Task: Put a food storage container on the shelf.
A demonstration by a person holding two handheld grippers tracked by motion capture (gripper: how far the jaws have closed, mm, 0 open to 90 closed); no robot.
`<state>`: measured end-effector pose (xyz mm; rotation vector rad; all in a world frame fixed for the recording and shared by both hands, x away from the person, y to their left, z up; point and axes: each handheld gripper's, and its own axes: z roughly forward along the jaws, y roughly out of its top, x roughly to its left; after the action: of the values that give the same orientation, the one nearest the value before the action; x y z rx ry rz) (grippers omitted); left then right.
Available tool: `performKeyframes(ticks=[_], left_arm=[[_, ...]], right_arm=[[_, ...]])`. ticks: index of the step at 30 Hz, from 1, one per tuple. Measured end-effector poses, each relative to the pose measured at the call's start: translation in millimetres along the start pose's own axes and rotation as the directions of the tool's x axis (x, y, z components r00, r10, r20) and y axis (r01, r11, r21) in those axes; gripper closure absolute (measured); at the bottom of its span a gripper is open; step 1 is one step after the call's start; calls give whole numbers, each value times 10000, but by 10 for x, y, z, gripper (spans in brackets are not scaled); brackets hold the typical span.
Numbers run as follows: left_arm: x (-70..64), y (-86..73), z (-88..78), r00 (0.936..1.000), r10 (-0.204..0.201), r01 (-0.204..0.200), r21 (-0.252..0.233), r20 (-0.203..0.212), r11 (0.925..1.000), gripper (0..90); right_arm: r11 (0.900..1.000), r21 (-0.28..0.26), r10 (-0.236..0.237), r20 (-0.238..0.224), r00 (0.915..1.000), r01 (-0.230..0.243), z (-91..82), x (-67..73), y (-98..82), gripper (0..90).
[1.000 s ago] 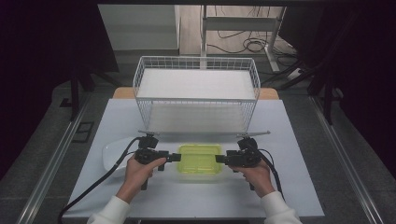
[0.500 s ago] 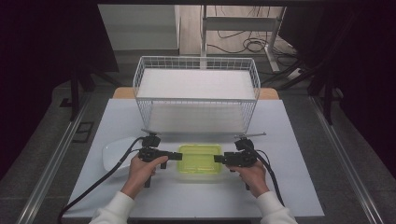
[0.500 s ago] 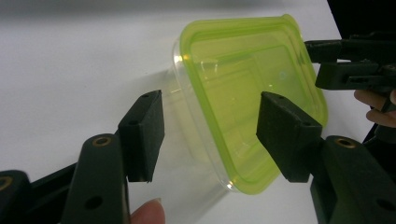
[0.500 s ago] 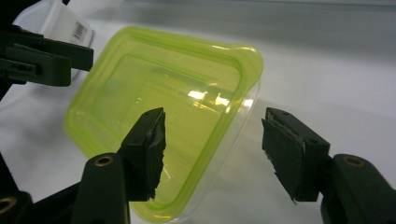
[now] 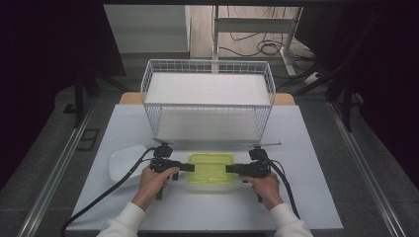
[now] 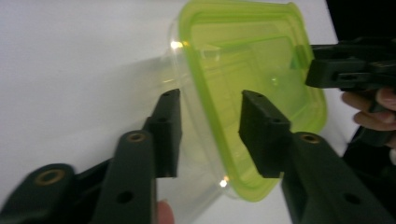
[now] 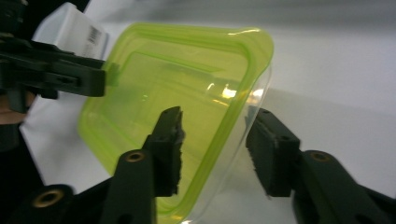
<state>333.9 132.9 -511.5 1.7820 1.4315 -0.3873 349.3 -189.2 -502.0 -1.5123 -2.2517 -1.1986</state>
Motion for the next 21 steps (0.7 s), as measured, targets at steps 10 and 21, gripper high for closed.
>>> performKeyframes(ticks=[10, 21], left_arm=[[-66, -37, -75, 9999, 127, -128, -340, -34, 9993, 779], [-192, -54, -242, 9970, 693, -663, -825, 343, 9944, 785]], right_arm=[[9976, -362, 582, -307, 9978, -593, -128, 6, 4, 777], [9957, -814, -479, -316, 9984, 452, -267, 112, 30, 782]])
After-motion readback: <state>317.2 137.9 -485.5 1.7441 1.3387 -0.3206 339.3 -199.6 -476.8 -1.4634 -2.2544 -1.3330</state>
